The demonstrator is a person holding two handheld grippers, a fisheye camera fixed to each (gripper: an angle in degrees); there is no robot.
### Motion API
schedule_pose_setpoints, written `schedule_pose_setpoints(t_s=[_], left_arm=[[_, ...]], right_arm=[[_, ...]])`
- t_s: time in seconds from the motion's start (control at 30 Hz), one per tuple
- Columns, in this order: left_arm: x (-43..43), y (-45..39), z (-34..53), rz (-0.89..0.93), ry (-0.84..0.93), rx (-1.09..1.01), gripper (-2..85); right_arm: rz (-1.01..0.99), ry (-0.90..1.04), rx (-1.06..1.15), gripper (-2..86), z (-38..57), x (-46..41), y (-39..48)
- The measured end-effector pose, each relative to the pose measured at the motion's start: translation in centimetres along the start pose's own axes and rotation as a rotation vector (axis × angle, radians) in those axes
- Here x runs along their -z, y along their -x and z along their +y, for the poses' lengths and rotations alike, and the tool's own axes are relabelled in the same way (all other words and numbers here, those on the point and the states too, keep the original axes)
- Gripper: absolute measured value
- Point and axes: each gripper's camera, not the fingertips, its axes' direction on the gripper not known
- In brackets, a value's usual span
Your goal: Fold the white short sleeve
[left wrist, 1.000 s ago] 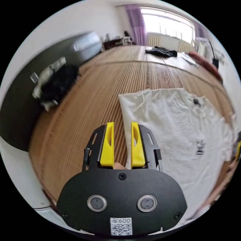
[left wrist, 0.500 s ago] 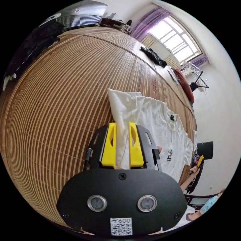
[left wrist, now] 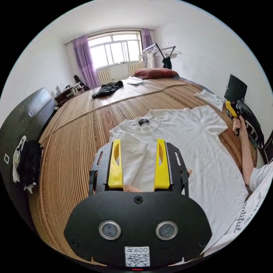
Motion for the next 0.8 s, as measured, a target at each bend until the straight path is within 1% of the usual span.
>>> schedule_pose_setpoints(t_s=[0.03, 0.07, 0.1, 0.17, 0.3, 0.37, 0.4, 0.43, 0.47, 0.53, 0.6, 0.67, 0.77, 0.8], left_arm=[[-0.4, 1.5, 0.1, -0.018, 0.01, 0.04, 14.9], [-2.0, 4.2, 0.1, -0.042, 0.069, 0.097, 15.1], [-3.0, 5.3, 0.2, -0.038, 0.107, 0.109, 15.5], [-7.7, 7.9, 0.7, -0.005, 0.249, 0.11, 17.0], [-12.2, 8.2, 1.6, -0.011, 0.276, 0.078, 17.0], [-15.5, 9.3, 2.0, 0.091, 0.407, 0.159, 15.3], [-15.3, 9.6, 2.1, 0.084, 0.385, 0.185, 13.6], [-14.4, 9.4, 2.2, 0.093, 0.31, 0.172, 10.3], [-13.6, 8.8, 2.2, 0.074, 0.273, 0.13, 6.3], [-13.0, 7.7, 2.2, -0.004, 0.273, 0.056, 3.1], [-12.3, 6.0, 2.3, -0.082, 0.264, -0.057, 1.9], [-11.3, 5.0, 2.3, -0.14, 0.235, -0.11, 1.8], [-11.0, 4.8, 1.8, -0.161, 0.203, -0.121, 2.7], [-11.6, 5.0, 1.5, -0.143, 0.196, -0.121, 4.0]], right_arm=[[0.011, -0.008, -0.003, 11.7, -0.1, 0.0, -0.1], [0.011, -0.007, -0.005, 11.6, -0.2, 0.0, -0.2], [0.005, 0.0, -0.006, 11.5, -0.3, -0.3, -0.3], [-0.003, 0.004, -0.01, 11.4, -0.5, -0.7, -0.5], [0.012, 0.022, -0.02, 10.7, -0.9, -1.9, -1.0], [0.015, 0.066, -0.016, 10.3, -1.2, -2.8, -1.1], [0.022, 0.12, -0.016, 10.0, -1.4, -3.8, -1.1], [0.041, 0.17, -0.011, 9.7, -1.5, -4.8, -1.2], [0.053, 0.189, -0.006, 9.5, -1.5, -5.4, -1.1], [0.096, 0.24, 0.007, 8.7, -1.6, -7.3, -1.1], [0.109, 0.272, 0.013, 8.0, -1.6, -8.6, -1.1], [0.119, 0.288, 0.012, 7.2, -1.6, -9.5, -1.2], [0.124, 0.282, 0.01, 5.6, -1.8, -10.3, -1.2], [0.119, 0.273, 0.004, 4.9, -2.0, -10.5, -1.2]])
